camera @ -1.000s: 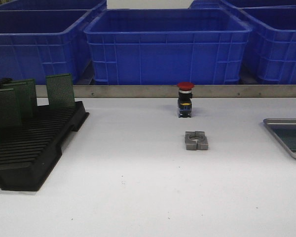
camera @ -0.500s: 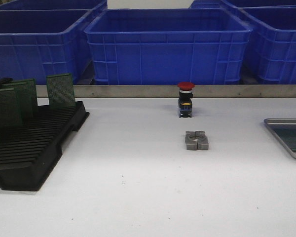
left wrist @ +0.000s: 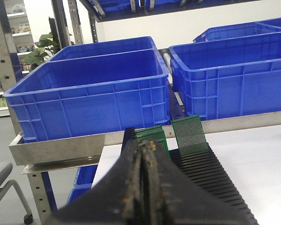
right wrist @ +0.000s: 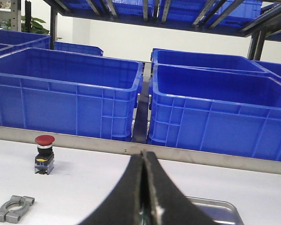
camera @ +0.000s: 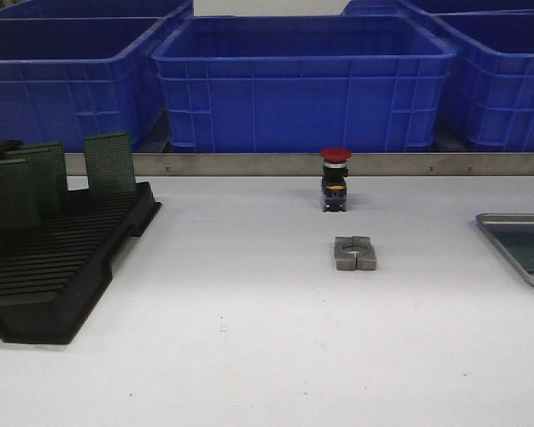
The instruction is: Place circuit board on tray
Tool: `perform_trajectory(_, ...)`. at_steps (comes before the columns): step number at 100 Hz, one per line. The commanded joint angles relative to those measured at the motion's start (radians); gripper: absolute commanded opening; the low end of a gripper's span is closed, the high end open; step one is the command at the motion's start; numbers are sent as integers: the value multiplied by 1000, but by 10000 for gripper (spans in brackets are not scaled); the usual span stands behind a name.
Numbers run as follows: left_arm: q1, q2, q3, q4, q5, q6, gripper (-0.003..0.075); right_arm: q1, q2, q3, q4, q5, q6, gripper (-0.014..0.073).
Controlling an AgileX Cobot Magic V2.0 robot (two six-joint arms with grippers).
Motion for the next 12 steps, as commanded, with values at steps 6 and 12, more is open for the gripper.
perform_trajectory(6, 2, -35, 0, -4, -73, -9, -18, -6, -23, -12, -10, -75, 1, -69)
perform_trajectory(12, 2, -35, 0, -4, -73, -9, -18, -6, -23, -12, -10, -75, 1, -69)
